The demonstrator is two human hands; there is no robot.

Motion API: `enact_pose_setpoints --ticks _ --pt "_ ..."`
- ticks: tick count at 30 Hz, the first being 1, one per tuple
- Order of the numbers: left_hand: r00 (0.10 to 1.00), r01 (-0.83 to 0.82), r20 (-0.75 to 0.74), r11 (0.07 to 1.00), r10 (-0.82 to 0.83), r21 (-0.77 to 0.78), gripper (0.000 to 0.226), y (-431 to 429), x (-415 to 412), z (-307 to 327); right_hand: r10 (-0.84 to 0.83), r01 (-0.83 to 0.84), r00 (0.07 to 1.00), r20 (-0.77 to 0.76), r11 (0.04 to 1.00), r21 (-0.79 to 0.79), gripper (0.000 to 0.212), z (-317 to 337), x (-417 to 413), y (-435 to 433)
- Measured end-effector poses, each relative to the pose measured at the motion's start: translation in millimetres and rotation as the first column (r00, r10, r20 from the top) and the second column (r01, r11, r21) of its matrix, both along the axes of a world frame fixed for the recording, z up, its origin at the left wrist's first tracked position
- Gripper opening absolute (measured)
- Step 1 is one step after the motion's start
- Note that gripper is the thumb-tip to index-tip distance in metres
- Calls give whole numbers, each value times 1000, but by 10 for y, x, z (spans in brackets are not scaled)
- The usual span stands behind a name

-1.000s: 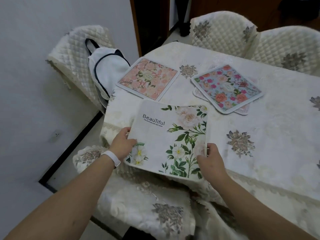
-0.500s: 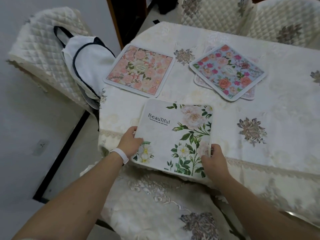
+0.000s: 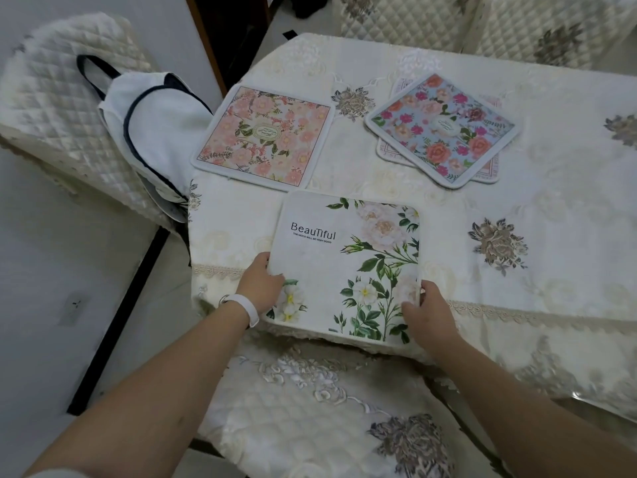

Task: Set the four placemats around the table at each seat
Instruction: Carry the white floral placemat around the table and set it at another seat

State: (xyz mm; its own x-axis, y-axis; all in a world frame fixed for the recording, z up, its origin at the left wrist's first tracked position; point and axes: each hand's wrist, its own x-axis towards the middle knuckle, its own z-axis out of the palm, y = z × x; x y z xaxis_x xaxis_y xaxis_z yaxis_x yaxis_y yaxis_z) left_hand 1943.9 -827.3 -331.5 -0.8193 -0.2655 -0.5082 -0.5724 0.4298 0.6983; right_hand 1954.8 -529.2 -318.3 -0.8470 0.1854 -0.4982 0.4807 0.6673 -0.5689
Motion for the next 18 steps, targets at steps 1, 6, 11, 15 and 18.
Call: enact_pose_setpoints --ticks 1,6,11,15,18 --pt "1000 22 -11 1000 -22 -16 40 5 9 8 -1 1 1000 -1 1000 -5 25 -15 14 6" --pt "988 150 -23 980 -154 -130 34 -24 103 11 -6 6 1000 1 1000 1 35 -43 59 38" --pt "966 256 33 921 -258 -294 14 -57 184 -16 13 -13 1000 -6 1000 5 41 -56 86 78" --pt "969 241 19 919 -248 -311 15 -53 218 -9 55 -55 998 -20 998 -5 43 -51 119 90" --pt "969 240 19 926 -245 -292 16 -52 245 -11 69 -68 997 -29 998 8 43 -62 129 117"
